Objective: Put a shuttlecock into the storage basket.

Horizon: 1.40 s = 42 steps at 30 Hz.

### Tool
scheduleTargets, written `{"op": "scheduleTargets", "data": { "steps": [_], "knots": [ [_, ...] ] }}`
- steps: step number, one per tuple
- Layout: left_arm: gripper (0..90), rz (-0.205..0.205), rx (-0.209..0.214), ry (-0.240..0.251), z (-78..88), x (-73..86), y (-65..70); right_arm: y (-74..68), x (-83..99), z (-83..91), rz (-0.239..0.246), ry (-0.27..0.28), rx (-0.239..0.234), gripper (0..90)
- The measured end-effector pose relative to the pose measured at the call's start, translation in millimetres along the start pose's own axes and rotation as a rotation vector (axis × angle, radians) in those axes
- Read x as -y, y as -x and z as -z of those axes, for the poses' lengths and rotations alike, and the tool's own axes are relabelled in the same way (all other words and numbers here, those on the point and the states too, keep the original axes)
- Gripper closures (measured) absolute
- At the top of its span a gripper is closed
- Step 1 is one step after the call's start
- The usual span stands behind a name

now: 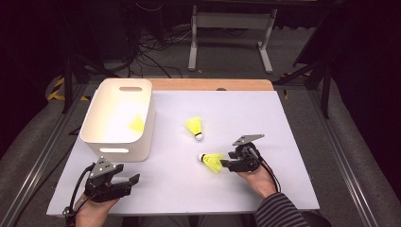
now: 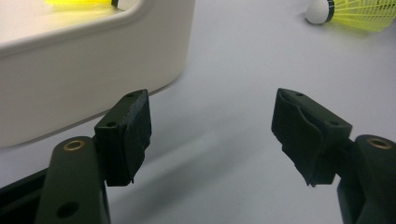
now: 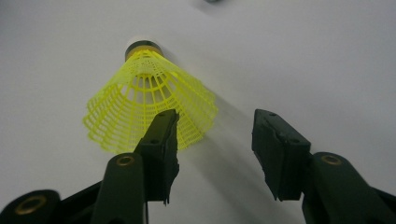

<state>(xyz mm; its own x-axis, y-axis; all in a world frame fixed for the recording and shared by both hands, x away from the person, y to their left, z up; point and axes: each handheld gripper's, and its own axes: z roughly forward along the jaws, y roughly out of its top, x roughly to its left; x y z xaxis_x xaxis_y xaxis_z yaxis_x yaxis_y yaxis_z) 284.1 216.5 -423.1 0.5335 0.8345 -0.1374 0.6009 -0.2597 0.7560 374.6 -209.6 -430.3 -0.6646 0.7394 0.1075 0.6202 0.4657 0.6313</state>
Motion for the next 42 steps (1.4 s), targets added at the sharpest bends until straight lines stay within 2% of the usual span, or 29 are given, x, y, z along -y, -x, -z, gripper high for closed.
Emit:
{"op": "scheduleTargets", "data": {
  "steps": [12, 31, 42],
  "knots": [
    [29.5, -0.004, -0.001, -0.003, -0.1, 0.0, -0.2, -3.8, -10.2, -7.7, 0.03, -0.017, -0.015, 59.3],
    [29.6, -0.002, 0.001, -0.009, -1.7, -0.1, 1.3, -5.2, -11.9, -12.1, 0.056, -0.042, -0.053, 86.3],
    [29.5, -0.003, 0.006, -0.015, -2.0, -0.7, 2.2, -8.5, -12.1, -9.4, 0.083, -0.034, -0.074, 89.7]
  ]
}}
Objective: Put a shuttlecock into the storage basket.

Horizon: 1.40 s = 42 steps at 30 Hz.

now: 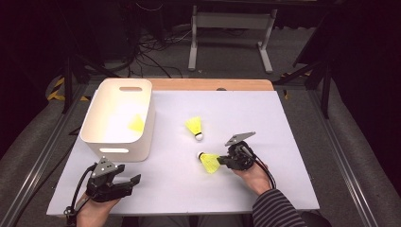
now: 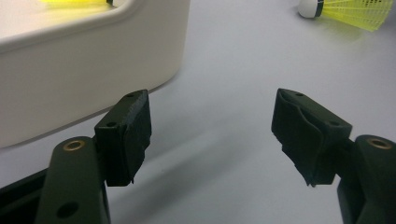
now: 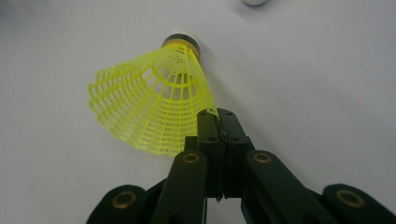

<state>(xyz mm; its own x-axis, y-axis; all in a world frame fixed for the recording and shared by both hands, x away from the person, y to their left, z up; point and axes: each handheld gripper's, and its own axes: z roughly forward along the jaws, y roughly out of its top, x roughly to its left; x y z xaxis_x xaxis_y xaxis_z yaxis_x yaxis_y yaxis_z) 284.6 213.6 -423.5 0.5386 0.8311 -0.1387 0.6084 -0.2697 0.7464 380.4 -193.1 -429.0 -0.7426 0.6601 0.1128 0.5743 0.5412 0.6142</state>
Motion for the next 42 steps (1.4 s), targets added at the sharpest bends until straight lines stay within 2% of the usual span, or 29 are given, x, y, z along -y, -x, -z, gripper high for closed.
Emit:
{"op": "scheduleTargets", "data": {
  "steps": [10, 20, 21, 30, 42],
  "knots": [
    [29.6, -0.006, -0.001, -0.003, -0.3, -1.8, 0.8, -2.2, -3.2, 5.6, -0.001, -0.018, 0.01, 90.0],
    [29.6, -0.004, 0.005, -0.013, -0.6, -3.5, 2.6, -4.7, -5.7, 11.2, 0.005, -0.01, 0.024, 90.0],
    [29.6, -0.016, -0.003, -0.016, -0.5, -4.3, 2.2, -5.0, -6.1, 11.4, 0.003, -0.01, 0.026, 90.0],
    [29.6, -0.007, 0.012, -0.02, 0.4, -7.8, 5.2, -8.2, -11.4, 13.9, 0.013, -0.01, 0.042, 90.0],
    [29.8, -0.034, 0.017, -0.033, 1.3, -13.9, 9.9, -11.8, -15.7, 13.8, 0.022, -0.013, 0.048, 90.0]
  ]
}}
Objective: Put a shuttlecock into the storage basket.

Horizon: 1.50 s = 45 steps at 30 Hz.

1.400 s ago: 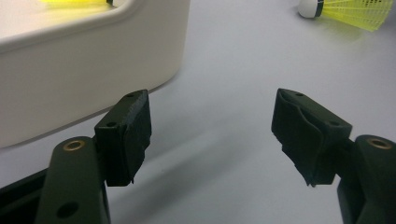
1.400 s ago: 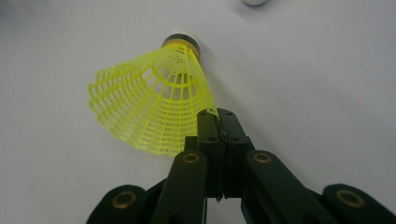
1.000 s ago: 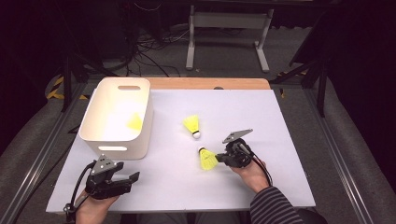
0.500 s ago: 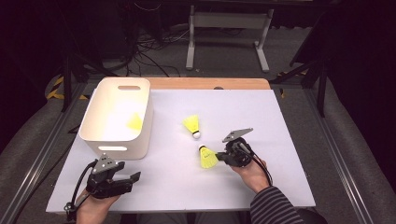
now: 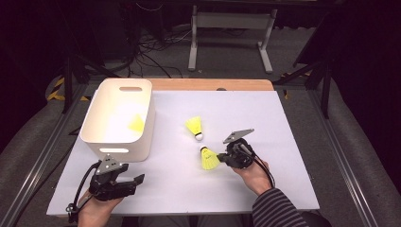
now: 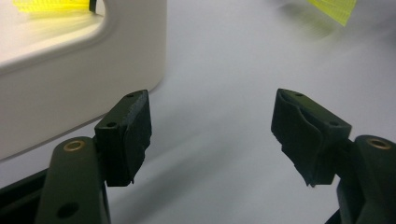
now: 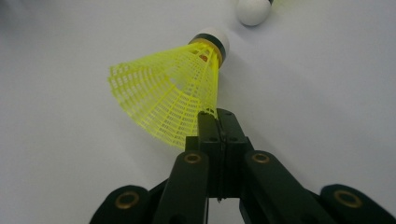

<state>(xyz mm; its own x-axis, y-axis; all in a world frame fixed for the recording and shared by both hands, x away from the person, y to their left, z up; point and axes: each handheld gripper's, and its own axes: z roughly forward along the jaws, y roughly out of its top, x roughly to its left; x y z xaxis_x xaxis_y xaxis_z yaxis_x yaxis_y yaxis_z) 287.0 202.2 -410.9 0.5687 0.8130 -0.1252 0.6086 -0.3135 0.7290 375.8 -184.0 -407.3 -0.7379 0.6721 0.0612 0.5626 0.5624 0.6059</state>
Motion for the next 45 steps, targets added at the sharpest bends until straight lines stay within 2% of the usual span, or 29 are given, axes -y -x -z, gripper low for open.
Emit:
{"op": "scheduleTargets", "data": {
  "steps": [3, 18, 27, 28, 33, 34, 39, 40, 45],
  "knots": [
    [29.8, -0.001, 0.008, -0.007, -0.7, -1.5, 2.6, -0.4, -1.0, 0.2, 0.002, -0.001, 0.0, 90.0],
    [29.3, -0.054, 0.016, -0.045, -9.2, -15.4, 16.0, -5.4, -7.3, -0.7, 0.006, -0.004, 0.0, 90.0],
    [29.4, -0.07, 0.047, -0.083, -23.4, -28.2, 26.4, -8.3, -11.4, -2.4, 0.009, -0.007, 0.001, 90.0],
    [29.4, -0.08, 0.044, -0.091, -25.7, -30.4, 27.0, -8.7, -11.9, -2.6, 0.01, -0.007, 0.001, 90.0],
    [29.3, -0.08, 0.054, -0.115, -34.7, -36.9, 32.6, -11.1, -14.2, -3.7, 0.016, -0.013, 0.003, 90.0],
    [29.1, -0.095, 0.047, -0.12, -35.9, -38.6, 32.5, -11.3, -14.5, -3.9, 0.018, -0.013, 0.006, 90.0],
    [29.1, -0.086, 0.063, -0.122, -42.2, -44.0, 36.2, -12.3, -15.8, -5.3, 0.019, -0.016, 0.006, 90.0],
    [29.1, -0.1, 0.063, -0.124, -42.8, -45.3, 35.6, -12.8, -16.1, -6.0, 0.018, -0.016, 0.008, 90.0],
    [29.1, -0.097, 0.074, -0.129, -49.2, -51.0, 39.1, -13.9, -17.7, -7.6, 0.019, -0.017, 0.008, 90.0]
  ]
}}
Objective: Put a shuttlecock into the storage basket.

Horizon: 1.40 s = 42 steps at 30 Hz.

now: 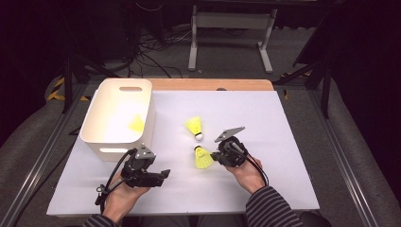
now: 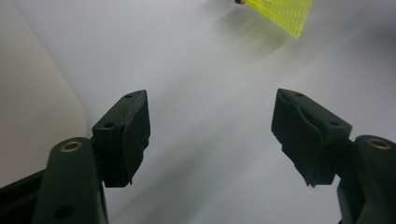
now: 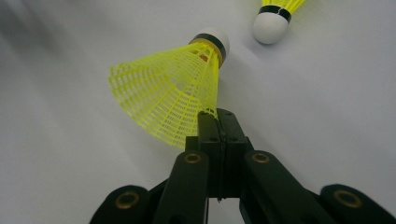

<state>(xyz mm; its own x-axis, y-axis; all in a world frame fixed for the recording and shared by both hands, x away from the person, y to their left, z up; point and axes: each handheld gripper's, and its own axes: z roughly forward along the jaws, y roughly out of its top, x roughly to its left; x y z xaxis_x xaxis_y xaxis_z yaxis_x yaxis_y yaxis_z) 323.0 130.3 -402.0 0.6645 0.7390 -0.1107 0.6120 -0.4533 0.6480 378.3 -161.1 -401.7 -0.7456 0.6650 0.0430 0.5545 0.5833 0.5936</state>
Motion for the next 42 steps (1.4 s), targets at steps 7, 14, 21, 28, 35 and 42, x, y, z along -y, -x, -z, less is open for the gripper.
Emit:
{"op": "scheduleTargets", "data": {
  "steps": [7, 14, 21, 28, 35, 42],
  "knots": [
    [29.2, -0.007, 0.026, -0.014, -8.7, -9.5, 5.8, -2.6, -2.5, -1.8, 0.004, -0.001, 0.0, 90.0],
    [29.4, -0.013, 0.039, -0.027, -15.5, -17.2, 10.8, -5.1, -4.7, -3.5, 0.004, 0.001, 0.001, 90.0],
    [29.3, -0.02, 0.049, -0.023, -20.8, -24.9, 15.9, -7.6, -7.6, -4.8, 0.01, 0.004, -0.001, 90.0],
    [29.1, -0.03, 0.062, -0.029, -25.4, -30.1, 20.6, -10.5, -10.3, -6.4, 0.017, 0.003, -0.003, 90.0],
    [29.0, -0.035, 0.068, -0.031, -30.3, -33.4, 23.5, -14.0, -13.0, -9.3, 0.023, 0.0, -0.005, 90.0],
    [31.5, -0.037, 0.056, -0.047, -36.3, -37.7, 26.2, -19.7, -17.4, -11.6, 0.033, 0.005, -0.012, 90.0]
  ]
}}
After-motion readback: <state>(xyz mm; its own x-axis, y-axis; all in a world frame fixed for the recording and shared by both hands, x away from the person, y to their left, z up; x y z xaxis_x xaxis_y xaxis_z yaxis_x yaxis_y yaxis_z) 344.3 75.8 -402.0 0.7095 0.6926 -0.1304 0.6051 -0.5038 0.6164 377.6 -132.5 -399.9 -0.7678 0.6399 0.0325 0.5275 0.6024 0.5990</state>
